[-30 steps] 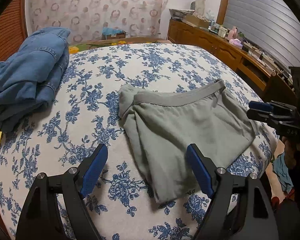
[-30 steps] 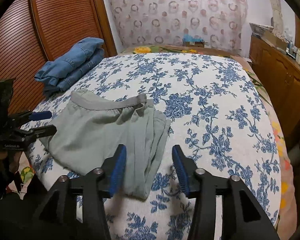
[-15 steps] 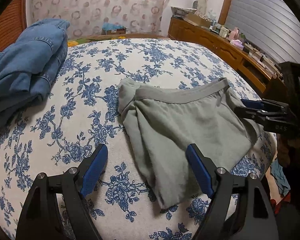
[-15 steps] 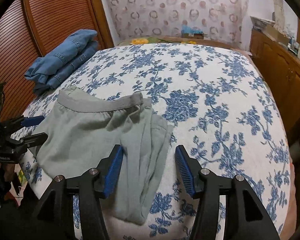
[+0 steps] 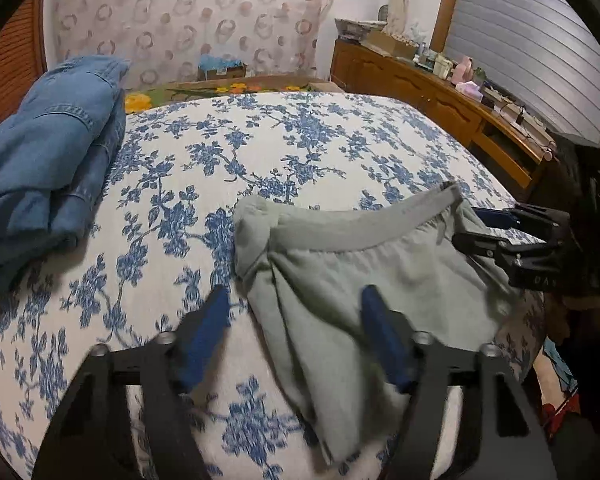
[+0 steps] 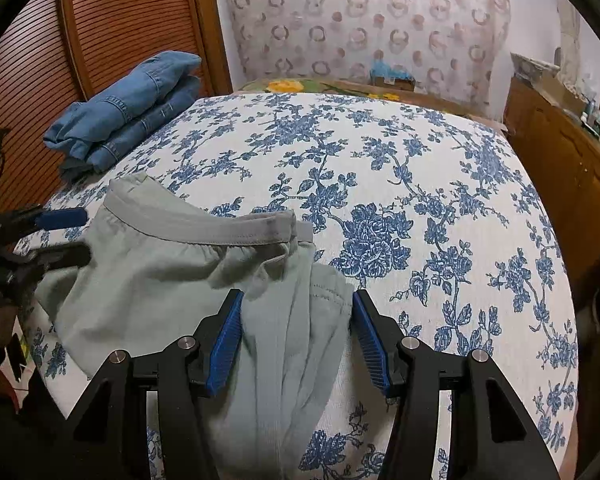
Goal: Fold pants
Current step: 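Move both tools to the shirt's folded edge and close them on it, then lift the gripped grey-green garment with both tools off the bed, then carry the garment with both tools over to the folded blue jeans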
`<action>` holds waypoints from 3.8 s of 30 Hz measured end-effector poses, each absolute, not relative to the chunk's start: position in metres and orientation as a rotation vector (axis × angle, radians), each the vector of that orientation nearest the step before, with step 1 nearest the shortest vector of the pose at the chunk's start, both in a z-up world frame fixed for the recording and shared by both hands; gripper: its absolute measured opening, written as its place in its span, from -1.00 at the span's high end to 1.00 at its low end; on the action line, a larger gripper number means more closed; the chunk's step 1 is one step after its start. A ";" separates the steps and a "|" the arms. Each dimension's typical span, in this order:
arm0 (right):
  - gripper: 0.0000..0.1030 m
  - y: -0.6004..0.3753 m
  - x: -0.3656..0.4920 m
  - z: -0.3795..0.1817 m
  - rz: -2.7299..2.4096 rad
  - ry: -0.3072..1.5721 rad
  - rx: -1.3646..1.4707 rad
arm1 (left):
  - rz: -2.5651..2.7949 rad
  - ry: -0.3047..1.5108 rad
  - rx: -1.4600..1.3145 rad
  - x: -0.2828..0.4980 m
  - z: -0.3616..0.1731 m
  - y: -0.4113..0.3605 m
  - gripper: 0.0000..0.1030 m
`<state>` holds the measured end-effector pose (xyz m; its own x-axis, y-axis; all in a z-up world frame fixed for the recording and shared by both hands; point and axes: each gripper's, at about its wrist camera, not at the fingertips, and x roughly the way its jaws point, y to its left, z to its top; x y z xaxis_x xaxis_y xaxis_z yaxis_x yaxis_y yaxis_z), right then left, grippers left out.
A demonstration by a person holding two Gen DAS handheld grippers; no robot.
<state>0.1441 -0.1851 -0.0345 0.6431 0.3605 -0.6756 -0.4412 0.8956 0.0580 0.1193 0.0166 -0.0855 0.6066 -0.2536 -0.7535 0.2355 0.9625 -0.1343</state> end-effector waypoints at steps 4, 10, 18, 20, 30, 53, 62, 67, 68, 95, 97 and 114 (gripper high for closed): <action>-0.10 -0.184 0.144 -0.035 0.456 0.737 -0.121 | -0.266 0.888 -0.038 0.133 -0.089 0.021 -0.17; 0.01 -0.190 0.146 -0.034 0.472 0.737 -0.078 | -0.269 0.906 -0.059 0.146 -0.096 0.024 -0.17; 0.22 -0.197 0.146 -0.034 0.490 0.740 -0.035 | -0.304 0.890 -0.083 0.149 -0.096 0.022 0.23; 0.33 -0.195 0.145 -0.034 0.512 0.742 -0.040 | -0.321 0.892 -0.094 0.149 -0.096 0.021 0.33; 0.71 -0.197 0.142 -0.036 0.562 0.754 0.005 | -0.335 0.820 -0.092 0.133 -0.078 0.016 0.62; 0.75 -0.220 0.076 0.041 0.570 0.465 0.013 | -0.383 0.575 -0.033 0.091 0.015 0.003 0.64; 0.75 -0.221 0.067 0.059 0.574 0.408 -0.006 | -0.371 0.521 -0.021 0.090 0.033 0.009 0.64; 0.75 -0.217 0.077 0.059 0.589 0.405 -0.015 | -0.362 0.524 -0.019 0.096 0.032 0.012 0.64; 0.75 -0.215 0.080 0.058 0.594 0.407 -0.016 | -0.358 0.526 -0.019 0.099 0.031 0.013 0.64; 0.75 -0.128 0.259 0.085 0.765 0.403 -0.137 | -0.183 0.530 -0.046 0.170 0.033 0.083 0.64; 0.75 -0.119 0.273 0.089 0.779 0.384 -0.146 | -0.160 0.514 -0.040 0.172 0.040 0.093 0.64; 0.75 -0.042 0.377 0.093 0.964 0.304 -0.122 | 0.063 0.448 -0.075 0.161 0.061 0.171 0.64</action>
<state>0.3771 -0.0424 0.0931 0.5319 0.7887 -0.3082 -0.8227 0.5676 0.0325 0.1611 0.1705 0.0608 0.8994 0.0441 -0.4349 -0.0770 0.9953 -0.0582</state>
